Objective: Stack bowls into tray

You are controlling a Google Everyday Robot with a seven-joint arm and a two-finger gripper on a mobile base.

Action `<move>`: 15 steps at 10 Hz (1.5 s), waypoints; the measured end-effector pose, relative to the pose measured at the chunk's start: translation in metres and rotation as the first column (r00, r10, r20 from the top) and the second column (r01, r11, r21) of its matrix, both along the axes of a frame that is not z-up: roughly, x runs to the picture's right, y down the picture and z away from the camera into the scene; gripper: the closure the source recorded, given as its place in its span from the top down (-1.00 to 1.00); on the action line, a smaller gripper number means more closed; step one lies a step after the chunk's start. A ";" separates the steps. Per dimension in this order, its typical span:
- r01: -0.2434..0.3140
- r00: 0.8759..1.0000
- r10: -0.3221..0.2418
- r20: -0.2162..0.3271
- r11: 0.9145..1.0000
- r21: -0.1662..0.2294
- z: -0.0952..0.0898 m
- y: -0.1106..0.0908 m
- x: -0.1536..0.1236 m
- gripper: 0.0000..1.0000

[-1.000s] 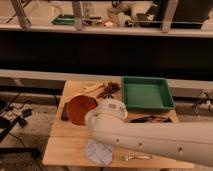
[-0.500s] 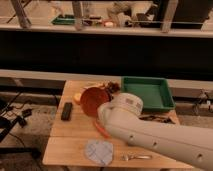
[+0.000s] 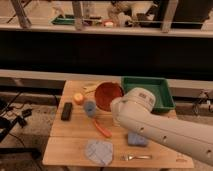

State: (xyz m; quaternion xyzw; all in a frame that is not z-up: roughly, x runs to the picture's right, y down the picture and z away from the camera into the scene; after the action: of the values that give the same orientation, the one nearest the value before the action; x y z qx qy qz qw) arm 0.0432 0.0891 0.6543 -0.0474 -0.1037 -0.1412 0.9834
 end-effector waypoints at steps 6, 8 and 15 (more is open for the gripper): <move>-0.064 0.998 0.064 0.005 0.998 0.015 0.009 -0.002 -0.001 -1.00; -0.118 0.993 0.118 -0.004 0.993 0.026 0.019 -0.010 0.010 -1.00; -0.241 0.966 0.248 -0.075 0.967 0.087 0.057 -0.038 0.085 -1.00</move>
State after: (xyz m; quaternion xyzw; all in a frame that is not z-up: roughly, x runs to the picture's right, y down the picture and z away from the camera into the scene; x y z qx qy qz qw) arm 0.1278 0.0515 0.7117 -0.0021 -0.0611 -0.0205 0.9979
